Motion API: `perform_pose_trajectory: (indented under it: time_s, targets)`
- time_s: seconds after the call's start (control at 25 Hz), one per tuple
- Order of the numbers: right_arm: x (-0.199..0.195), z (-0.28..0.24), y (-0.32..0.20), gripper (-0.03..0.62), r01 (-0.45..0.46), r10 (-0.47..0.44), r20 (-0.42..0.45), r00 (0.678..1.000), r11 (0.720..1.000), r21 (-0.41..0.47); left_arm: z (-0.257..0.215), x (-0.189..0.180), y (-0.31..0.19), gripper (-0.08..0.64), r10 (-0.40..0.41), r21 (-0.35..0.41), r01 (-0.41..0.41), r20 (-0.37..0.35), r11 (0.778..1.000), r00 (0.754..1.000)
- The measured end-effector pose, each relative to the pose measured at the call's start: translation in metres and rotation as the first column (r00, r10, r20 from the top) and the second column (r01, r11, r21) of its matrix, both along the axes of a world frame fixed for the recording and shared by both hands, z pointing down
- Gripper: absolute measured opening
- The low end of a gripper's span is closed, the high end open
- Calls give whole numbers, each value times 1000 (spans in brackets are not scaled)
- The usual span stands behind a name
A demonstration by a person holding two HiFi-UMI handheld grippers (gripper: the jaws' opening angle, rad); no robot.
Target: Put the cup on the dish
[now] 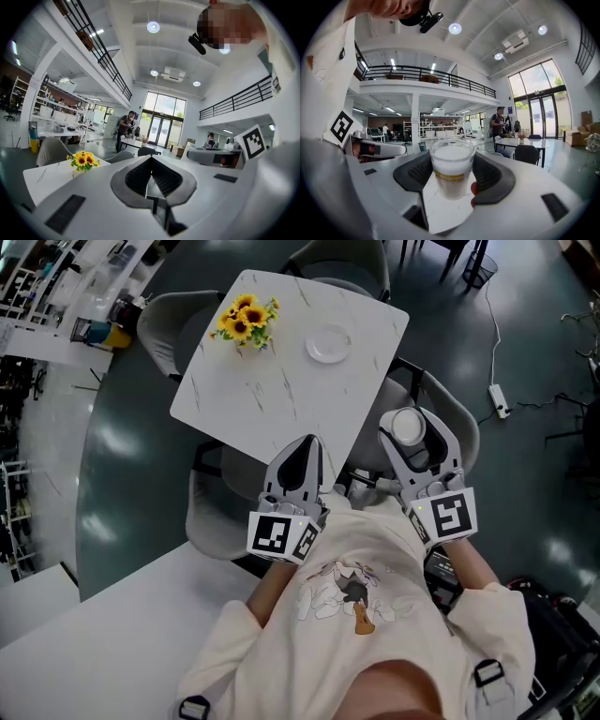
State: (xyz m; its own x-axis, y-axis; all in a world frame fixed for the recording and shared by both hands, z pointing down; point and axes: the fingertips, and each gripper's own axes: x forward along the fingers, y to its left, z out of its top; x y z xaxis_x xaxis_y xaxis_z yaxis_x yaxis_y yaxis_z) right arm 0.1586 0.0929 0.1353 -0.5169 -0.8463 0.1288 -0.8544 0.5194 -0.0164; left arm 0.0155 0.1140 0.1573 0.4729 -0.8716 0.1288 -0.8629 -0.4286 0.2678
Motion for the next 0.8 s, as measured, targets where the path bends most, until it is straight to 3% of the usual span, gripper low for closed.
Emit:
perform_pose_trajectory:
  time_s: [0.8]
  targets:
    - [-8,13,-29,261,43,-43,-4,999,999,-4,19,3,-24,5,-15,-44,16,30,999,999]
